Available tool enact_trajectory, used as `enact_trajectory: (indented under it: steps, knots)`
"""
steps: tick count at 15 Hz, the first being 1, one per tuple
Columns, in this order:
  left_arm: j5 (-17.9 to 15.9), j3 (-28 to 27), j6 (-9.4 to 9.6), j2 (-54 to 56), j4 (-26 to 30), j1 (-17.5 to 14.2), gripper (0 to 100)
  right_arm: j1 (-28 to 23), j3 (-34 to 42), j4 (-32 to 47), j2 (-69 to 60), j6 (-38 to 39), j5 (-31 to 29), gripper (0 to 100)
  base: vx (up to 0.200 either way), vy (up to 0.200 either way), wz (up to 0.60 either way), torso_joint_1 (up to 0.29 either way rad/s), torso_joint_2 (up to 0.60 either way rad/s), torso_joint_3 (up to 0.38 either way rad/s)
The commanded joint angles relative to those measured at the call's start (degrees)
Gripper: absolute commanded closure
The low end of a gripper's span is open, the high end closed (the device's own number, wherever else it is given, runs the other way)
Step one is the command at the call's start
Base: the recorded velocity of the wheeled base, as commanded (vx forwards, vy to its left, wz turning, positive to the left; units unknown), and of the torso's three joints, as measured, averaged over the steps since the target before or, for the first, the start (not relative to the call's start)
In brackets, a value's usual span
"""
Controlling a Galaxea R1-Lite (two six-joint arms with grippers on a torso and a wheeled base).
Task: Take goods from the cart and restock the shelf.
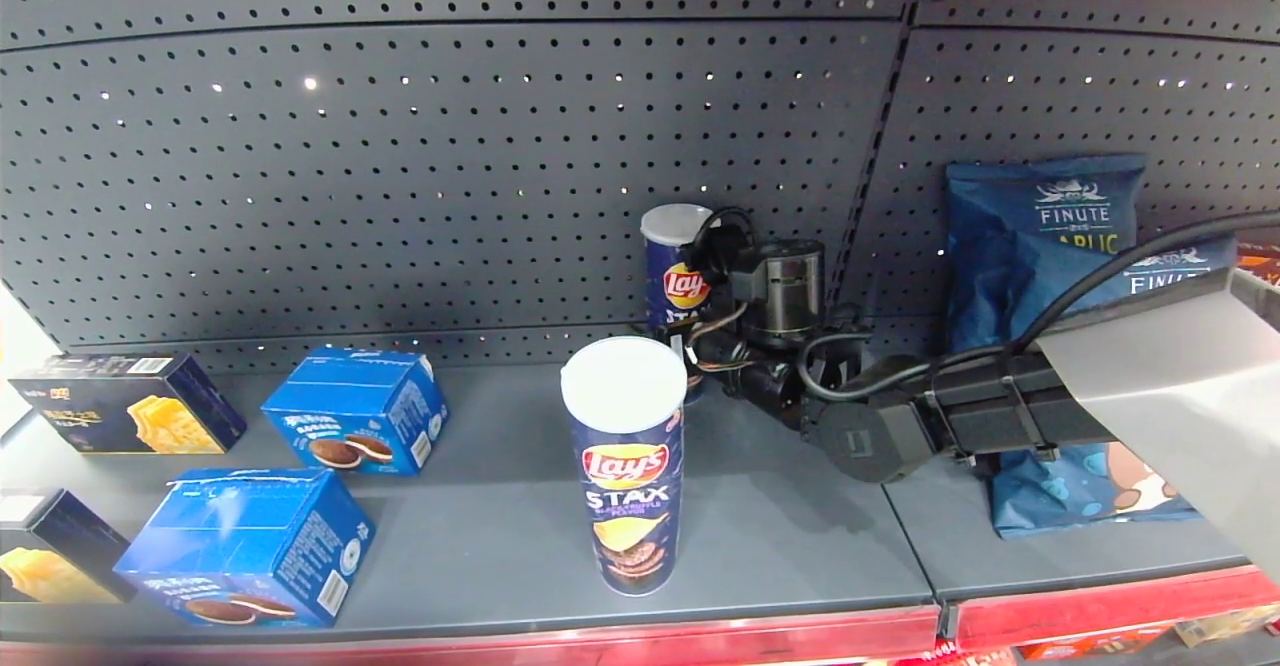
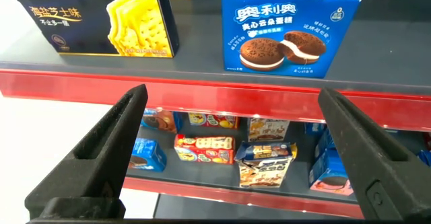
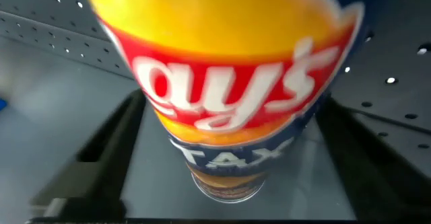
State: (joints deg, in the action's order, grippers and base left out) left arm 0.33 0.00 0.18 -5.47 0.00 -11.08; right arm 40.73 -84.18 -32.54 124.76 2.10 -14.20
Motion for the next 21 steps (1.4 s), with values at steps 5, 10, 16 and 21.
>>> enact_trajectory:
  steps: [5, 10, 16, 21]
  knots:
    - [0.02, 0.00, -0.01, -0.06, 0.00, 0.01, 0, 0.14, 8.24, -0.25, -7.86, 0.10, -0.65, 0, 0.000, 0.000, 0.00, 0.000, 0.00, 0.000]
    - [0.02, 0.00, -0.01, -0.06, 0.00, -0.08, 0, 1.63, 22.56, -3.76, -18.85, -1.31, -2.23, 0, 0.000, 0.000, 0.00, 0.000, 0.00, 0.000]
    - [0.02, 0.00, -0.01, -0.06, 0.00, 0.01, 0, 2.51, 40.14, -6.49, -36.34, -3.94, -2.32, 0, 0.000, 0.000, 0.00, 0.000, 0.00, 0.000]
    - [0.02, 0.00, -0.01, -0.06, 0.00, 0.01, 0, -3.20, 50.16, -5.70, -55.15, -8.78, -4.43, 0, 0.000, 0.000, 0.00, 0.000, 0.00, 0.000]
